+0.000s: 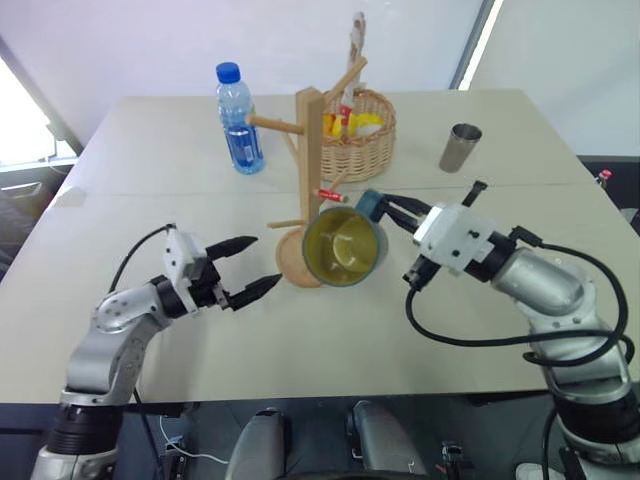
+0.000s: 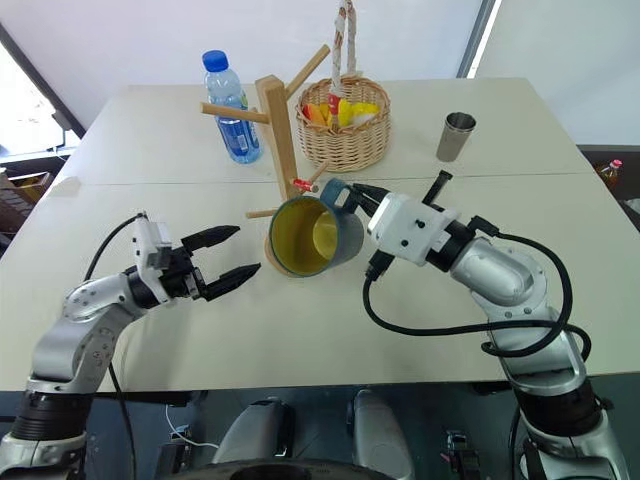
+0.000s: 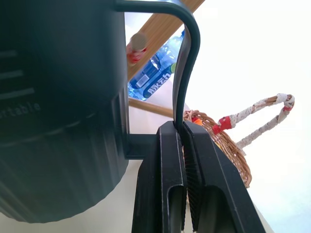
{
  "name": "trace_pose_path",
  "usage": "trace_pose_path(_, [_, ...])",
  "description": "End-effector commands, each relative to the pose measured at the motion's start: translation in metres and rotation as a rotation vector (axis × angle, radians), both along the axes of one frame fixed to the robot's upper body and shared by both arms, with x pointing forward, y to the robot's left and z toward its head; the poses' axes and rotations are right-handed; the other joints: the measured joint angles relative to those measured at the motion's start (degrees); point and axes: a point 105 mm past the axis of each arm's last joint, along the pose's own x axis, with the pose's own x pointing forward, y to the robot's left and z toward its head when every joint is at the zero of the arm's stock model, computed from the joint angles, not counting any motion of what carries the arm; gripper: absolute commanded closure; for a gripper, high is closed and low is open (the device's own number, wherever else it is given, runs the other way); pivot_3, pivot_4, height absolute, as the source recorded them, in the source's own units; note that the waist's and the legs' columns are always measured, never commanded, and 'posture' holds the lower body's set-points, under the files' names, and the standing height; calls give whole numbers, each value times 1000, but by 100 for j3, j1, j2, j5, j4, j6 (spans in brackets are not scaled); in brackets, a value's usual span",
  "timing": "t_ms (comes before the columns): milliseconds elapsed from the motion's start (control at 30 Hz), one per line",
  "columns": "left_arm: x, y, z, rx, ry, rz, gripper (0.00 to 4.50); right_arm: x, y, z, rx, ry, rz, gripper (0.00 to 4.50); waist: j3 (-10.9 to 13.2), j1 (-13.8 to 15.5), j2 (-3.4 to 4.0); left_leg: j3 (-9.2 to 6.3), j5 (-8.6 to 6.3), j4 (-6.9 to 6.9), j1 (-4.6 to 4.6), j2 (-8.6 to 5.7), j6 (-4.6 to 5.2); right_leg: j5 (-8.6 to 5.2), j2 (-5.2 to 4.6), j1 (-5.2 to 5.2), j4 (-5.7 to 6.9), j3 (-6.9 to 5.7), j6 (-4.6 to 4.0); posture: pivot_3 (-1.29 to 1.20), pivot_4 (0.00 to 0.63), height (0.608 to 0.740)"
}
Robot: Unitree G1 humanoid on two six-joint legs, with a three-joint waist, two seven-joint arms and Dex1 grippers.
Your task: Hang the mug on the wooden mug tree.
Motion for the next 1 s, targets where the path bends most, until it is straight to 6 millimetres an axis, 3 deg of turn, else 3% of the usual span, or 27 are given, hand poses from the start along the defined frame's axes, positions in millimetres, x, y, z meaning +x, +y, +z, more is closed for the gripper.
trace_pose_path(33, [-5, -1, 21, -24, -49, -17, 0, -7, 10, 13, -20, -40, 47, 4479, 0, 1, 0, 0, 0, 0, 0, 0, 0, 0, 0, 0, 0, 0, 0, 0, 150, 740])
trace_pose_path(400, [-14, -3, 45, -101, -40, -56, 0, 4, 18, 17, -79, -24, 37, 4479, 0, 0, 0, 0, 0, 0, -2, 0, 0, 0, -2, -3, 0, 0, 0, 0, 150, 740])
trace_pose_path(1000, [-14, -4, 45, -93, -35, -53, 0, 27, 29, 8, -100, 39, -38, 4479, 0, -2, 0, 1, 0, -1, -6, -1, -1, 0, -3, -7, -3, 0, -1, 0, 150, 740])
